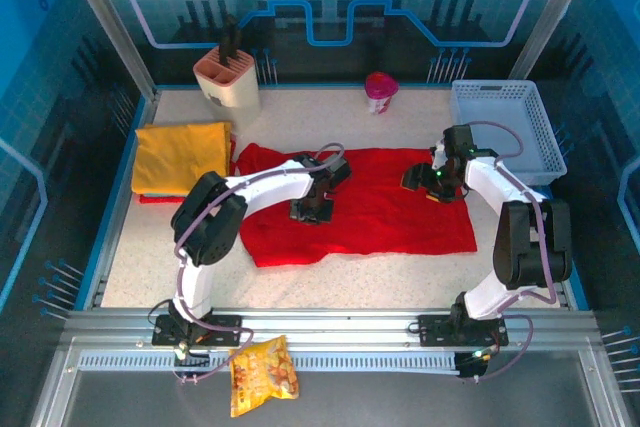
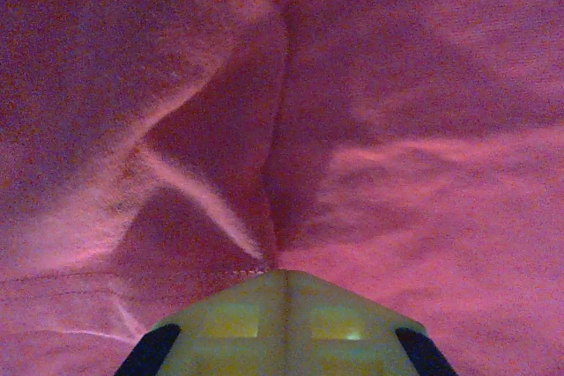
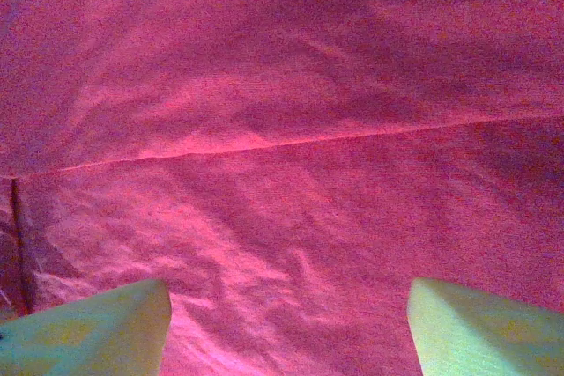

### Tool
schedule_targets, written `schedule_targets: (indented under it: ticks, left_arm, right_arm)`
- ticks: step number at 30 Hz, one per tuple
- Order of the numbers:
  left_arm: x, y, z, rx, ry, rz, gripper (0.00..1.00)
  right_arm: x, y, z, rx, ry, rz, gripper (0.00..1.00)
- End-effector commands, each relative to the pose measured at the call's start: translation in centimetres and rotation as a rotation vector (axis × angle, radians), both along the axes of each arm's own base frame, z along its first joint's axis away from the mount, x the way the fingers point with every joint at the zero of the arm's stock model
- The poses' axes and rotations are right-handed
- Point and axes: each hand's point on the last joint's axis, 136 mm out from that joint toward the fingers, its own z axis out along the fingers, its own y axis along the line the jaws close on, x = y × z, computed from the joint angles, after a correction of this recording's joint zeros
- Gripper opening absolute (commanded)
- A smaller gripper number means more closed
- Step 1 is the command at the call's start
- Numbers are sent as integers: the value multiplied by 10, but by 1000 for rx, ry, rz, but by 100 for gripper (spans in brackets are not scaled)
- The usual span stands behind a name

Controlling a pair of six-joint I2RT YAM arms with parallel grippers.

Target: Fold and stack the t-shirts

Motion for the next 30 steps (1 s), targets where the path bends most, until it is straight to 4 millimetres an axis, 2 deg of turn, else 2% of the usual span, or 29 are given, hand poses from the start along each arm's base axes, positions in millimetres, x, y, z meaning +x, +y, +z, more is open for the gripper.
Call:
schedule_targets:
  ticks: [1, 7, 9, 11, 12, 15, 19, 22, 25, 29, 30]
  left_arm:
    - [7, -14, 31, -132, -32, 40, 0]
    - [5, -18, 33, -183, -15, 52, 0]
    - [3, -15, 29, -166, 2, 52, 8]
    - [1, -12, 25, -152, 14, 50, 31]
    - [1, -10, 25, -145, 16, 52, 36]
    - [6, -2, 35, -154, 11, 60, 40]
    - [40, 32, 66, -209, -59, 125, 44]
    - [72, 66, 88, -192, -143, 166, 52]
    - [104, 95, 99, -170, -219, 179, 60]
    - [147, 133, 101, -177, -288, 243, 67]
    - [155, 141, 99, -186, -294, 267, 68]
  right_arm:
    - [-1, 1, 3, 1, -1, 10, 72]
    - [0, 1, 3, 3, 0, 11, 72]
    - [1, 1, 3, 4, 1, 11, 72]
    - [1, 2, 4, 5, 0, 16, 72]
    - [2, 1, 5, 4, -2, 13, 72]
    - [5, -4, 11, -8, -12, 3, 72]
    - [19, -18, 29, -27, -50, -28, 73]
    - [34, -27, 42, -59, -92, -40, 73]
    - [50, -32, 41, -98, -89, -39, 75]
    - [68, -43, 34, -161, -86, -52, 98]
    - [72, -44, 33, -166, -87, -50, 100]
